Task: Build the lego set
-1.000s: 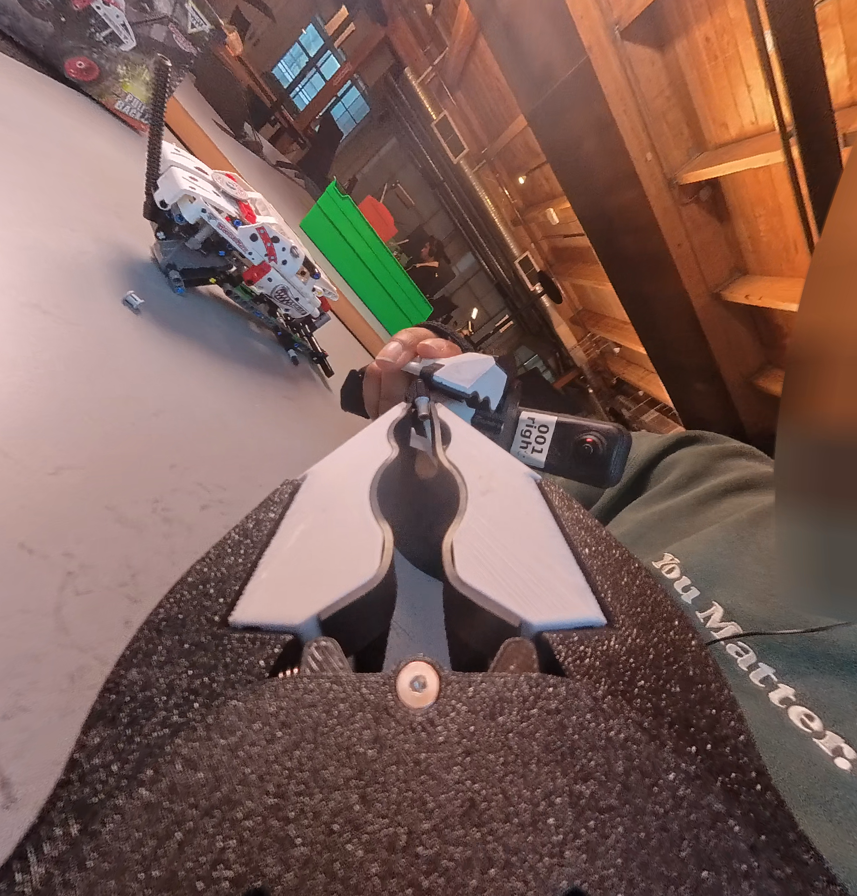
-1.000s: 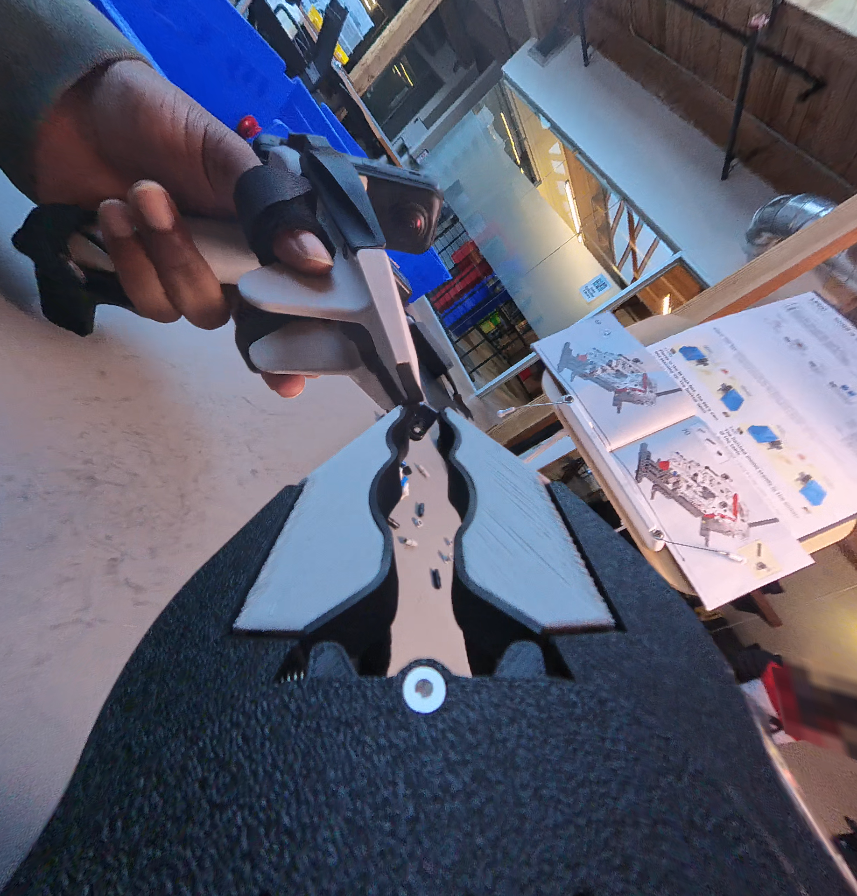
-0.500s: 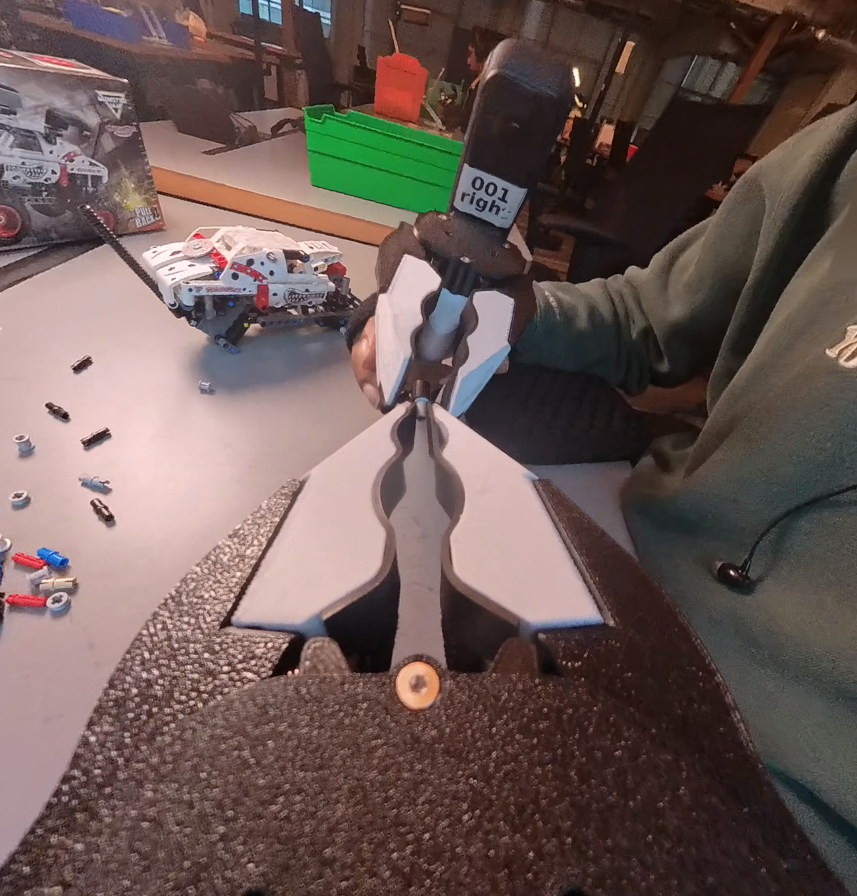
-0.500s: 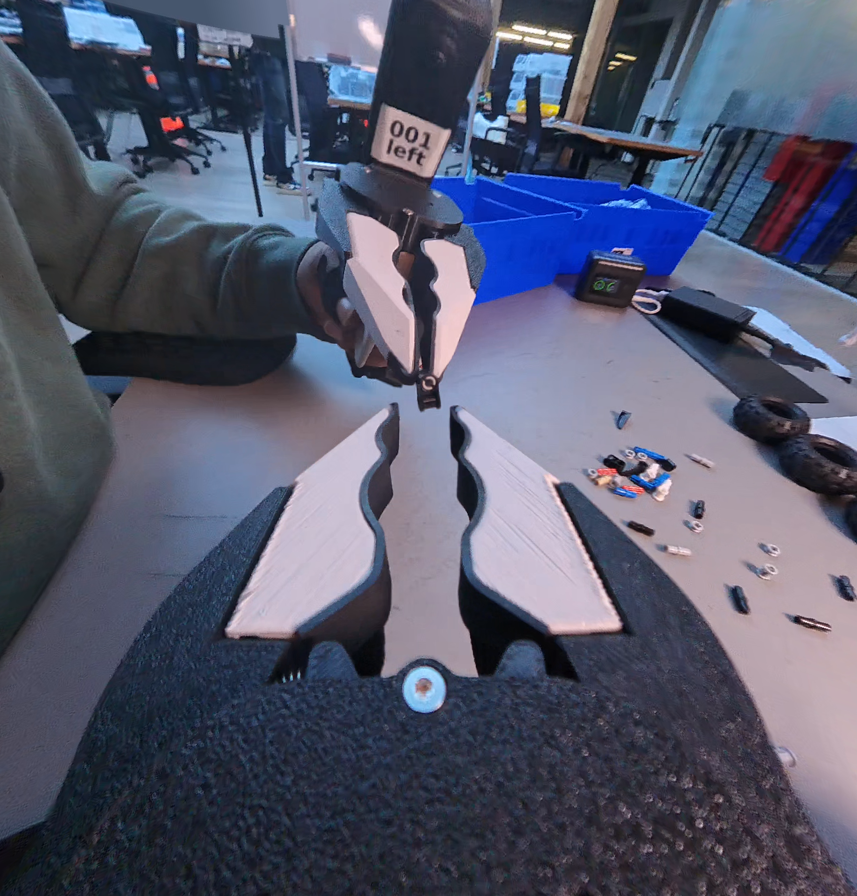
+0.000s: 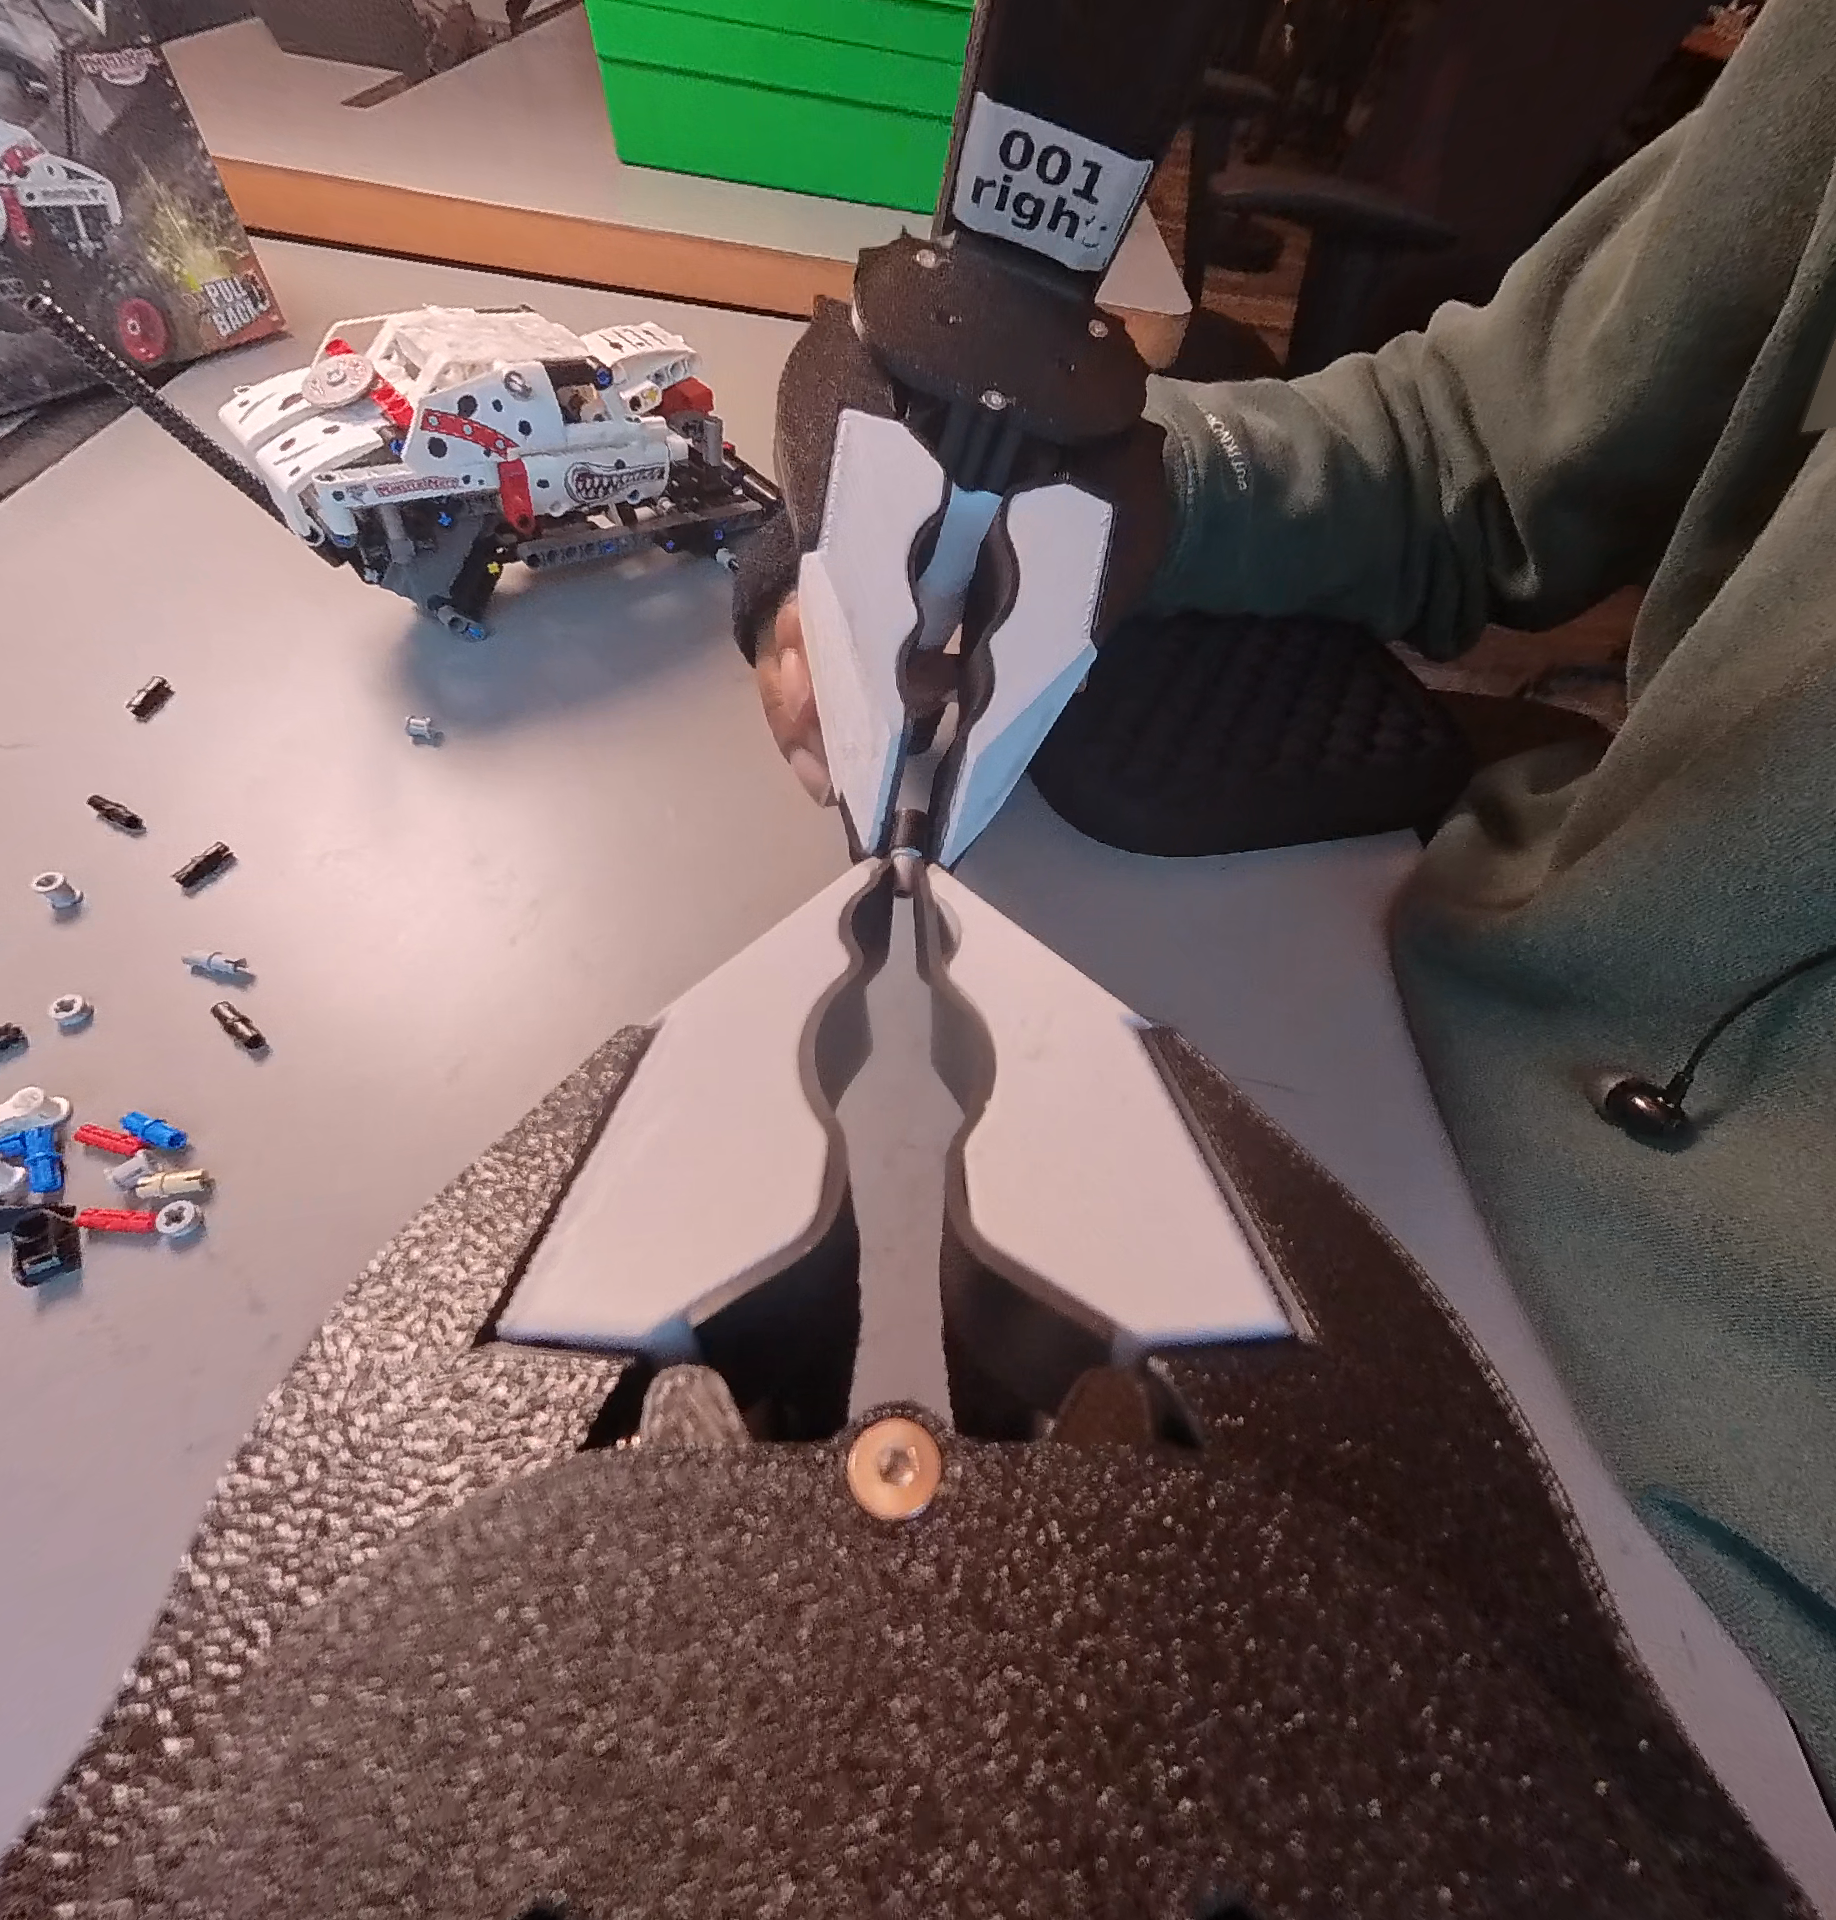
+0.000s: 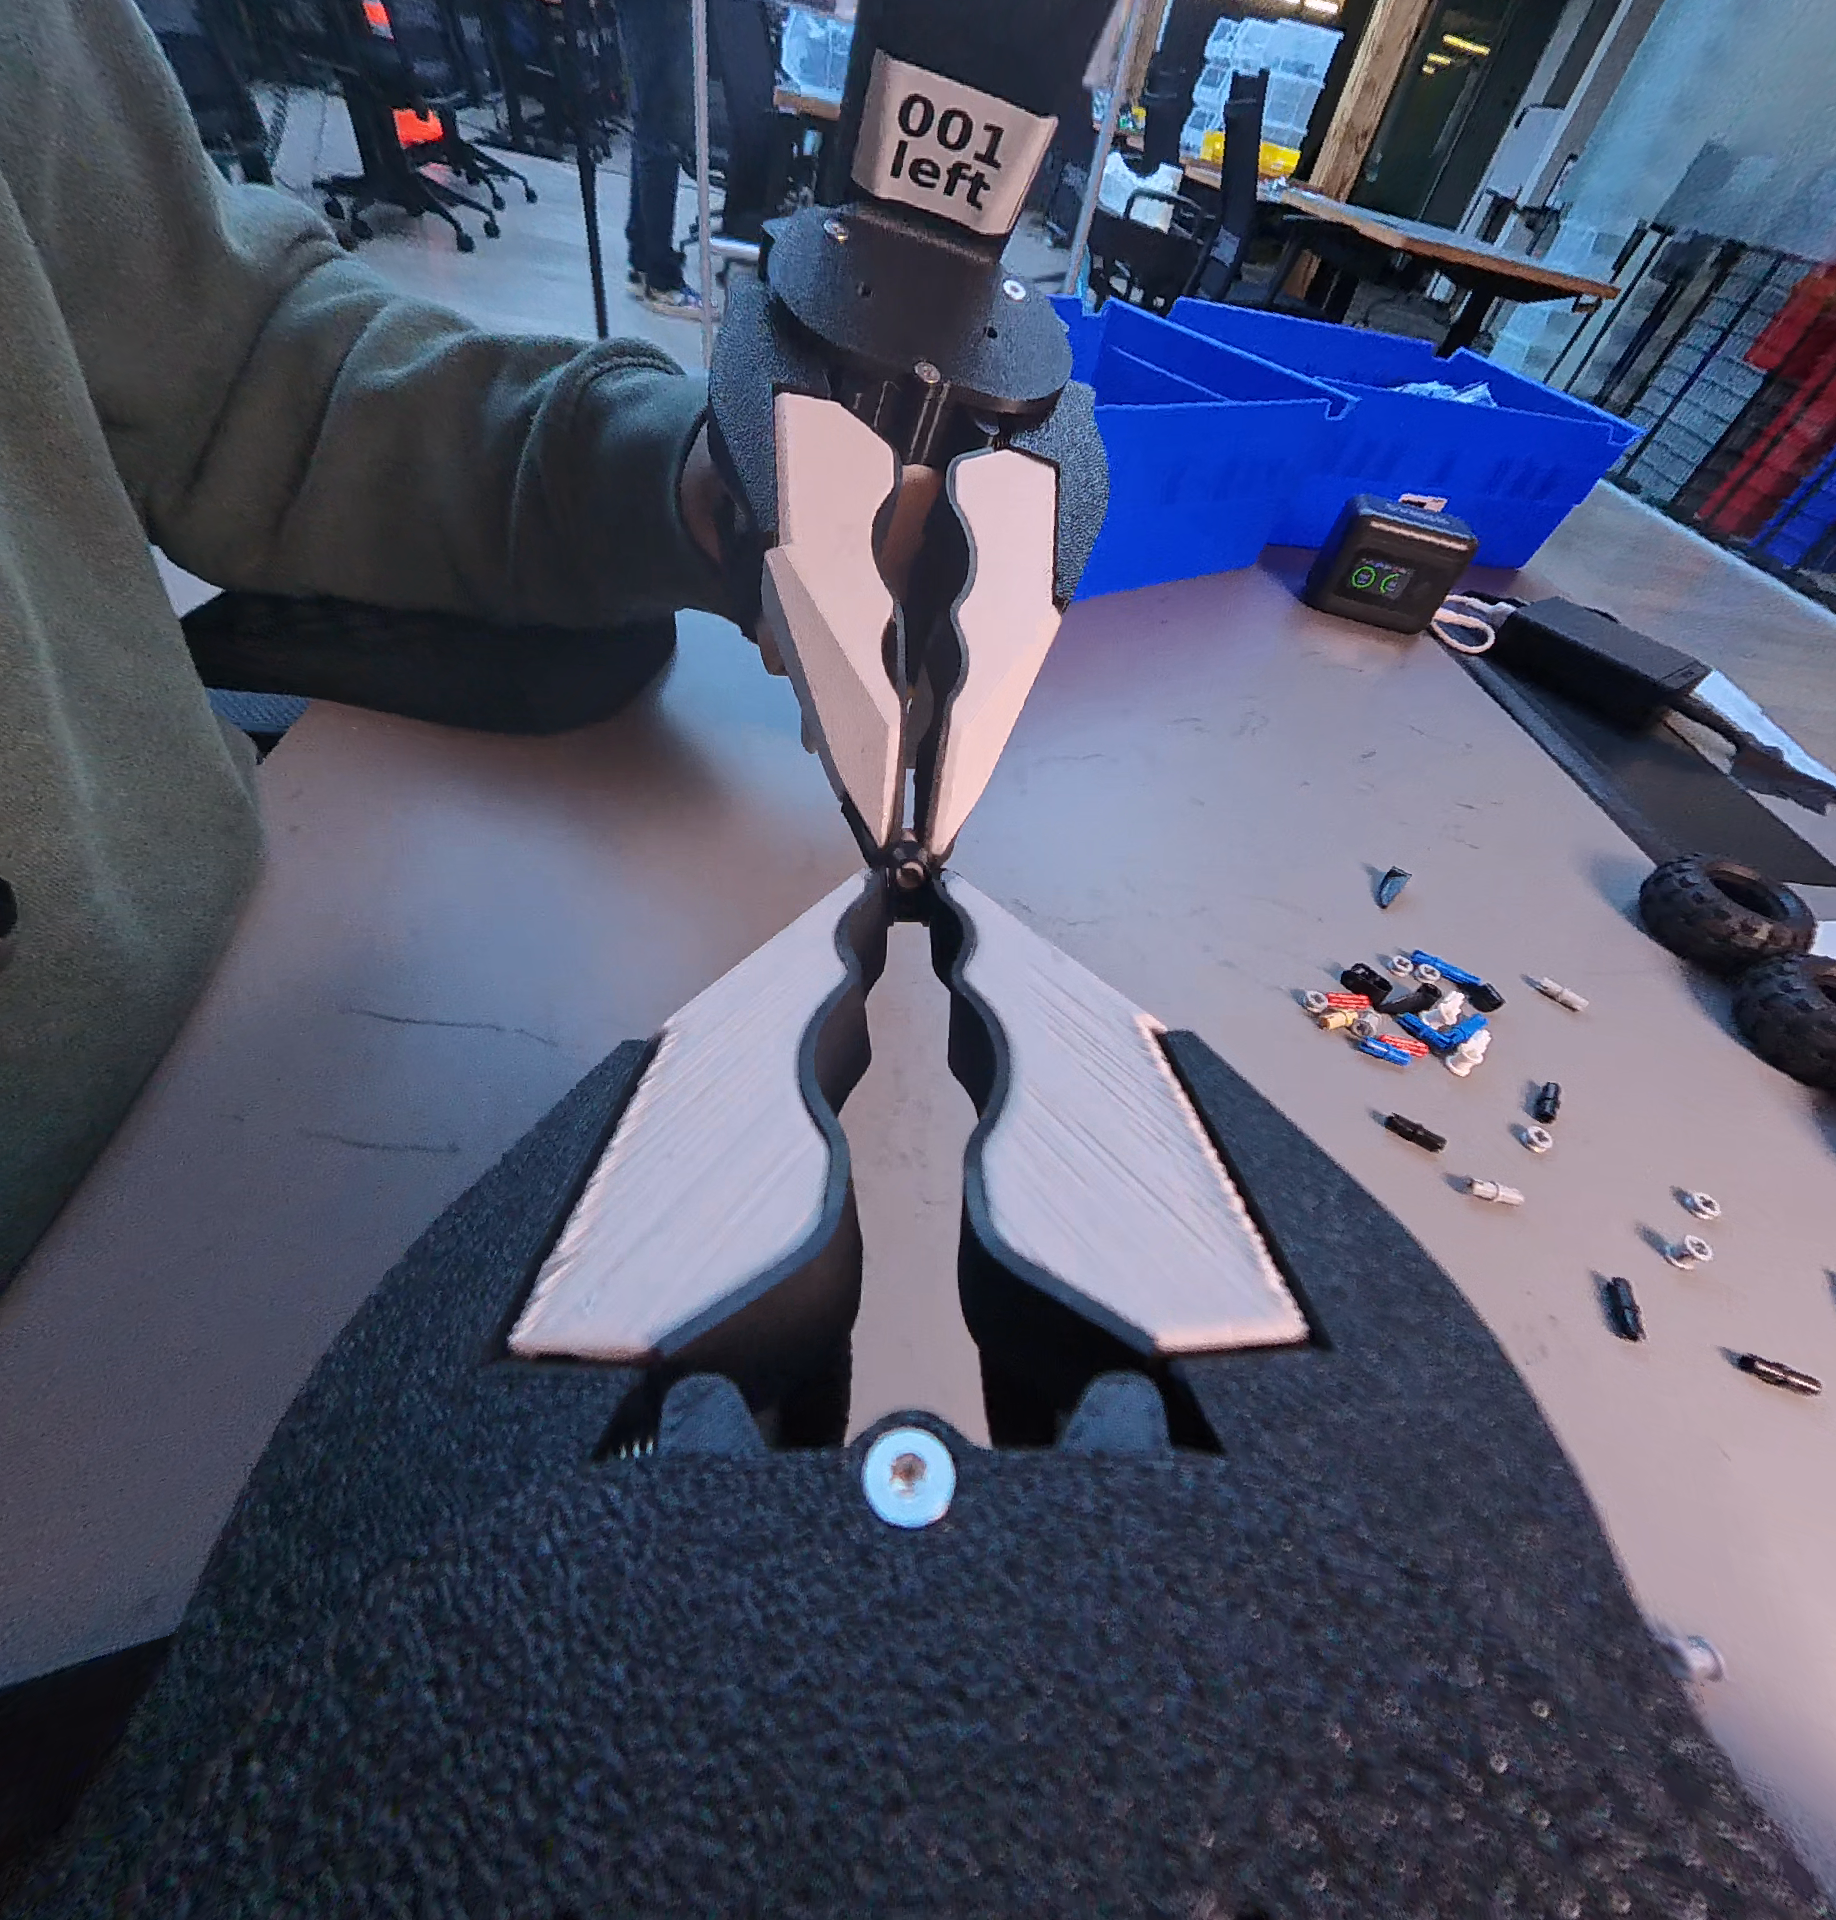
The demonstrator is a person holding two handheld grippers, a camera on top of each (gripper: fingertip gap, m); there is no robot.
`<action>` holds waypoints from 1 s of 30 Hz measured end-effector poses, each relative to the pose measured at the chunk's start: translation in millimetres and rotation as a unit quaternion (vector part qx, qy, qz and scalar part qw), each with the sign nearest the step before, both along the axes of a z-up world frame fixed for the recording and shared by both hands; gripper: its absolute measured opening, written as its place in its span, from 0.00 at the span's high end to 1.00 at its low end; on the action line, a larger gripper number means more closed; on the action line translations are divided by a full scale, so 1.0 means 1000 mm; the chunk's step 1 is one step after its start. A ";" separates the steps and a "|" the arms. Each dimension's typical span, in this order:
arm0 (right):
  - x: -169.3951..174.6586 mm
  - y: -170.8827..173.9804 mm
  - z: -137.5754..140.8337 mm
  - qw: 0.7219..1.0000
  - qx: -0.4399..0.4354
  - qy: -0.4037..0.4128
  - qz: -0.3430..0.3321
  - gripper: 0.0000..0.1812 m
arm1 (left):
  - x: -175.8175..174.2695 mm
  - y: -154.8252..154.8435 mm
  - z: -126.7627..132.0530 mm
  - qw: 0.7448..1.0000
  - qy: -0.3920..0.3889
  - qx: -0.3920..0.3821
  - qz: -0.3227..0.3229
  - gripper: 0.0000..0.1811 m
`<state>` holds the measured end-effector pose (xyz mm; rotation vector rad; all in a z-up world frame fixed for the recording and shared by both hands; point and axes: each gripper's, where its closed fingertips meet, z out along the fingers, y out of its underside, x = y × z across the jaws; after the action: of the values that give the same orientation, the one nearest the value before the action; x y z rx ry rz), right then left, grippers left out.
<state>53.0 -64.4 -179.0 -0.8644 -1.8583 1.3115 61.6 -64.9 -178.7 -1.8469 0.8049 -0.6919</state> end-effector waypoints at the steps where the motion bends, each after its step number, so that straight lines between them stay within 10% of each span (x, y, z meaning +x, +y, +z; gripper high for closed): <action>1: 0.000 0.001 0.001 1.000 -0.011 0.003 0.002 0.97 | 0.000 0.000 0.000 1.000 -0.001 0.000 0.003 0.99; 9: 0.022 0.068 0.048 0.989 -0.105 0.070 -0.077 0.97 | -0.071 0.020 0.009 0.991 -0.035 0.003 0.127 0.99; 20: -0.033 0.120 -0.028 0.967 0.030 -0.063 -0.247 0.96 | -0.136 0.121 -0.076 0.936 0.234 -0.025 0.264 0.97; 30: -0.115 0.147 -0.071 0.944 0.115 -0.188 -0.247 0.96 | -0.140 0.101 -0.046 0.953 0.119 -0.021 0.279 0.80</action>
<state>-61.5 82.4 -250.4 -1.4112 -1.8522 0.6365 -78.1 35.8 -225.0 -2.0905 0.3769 -0.1278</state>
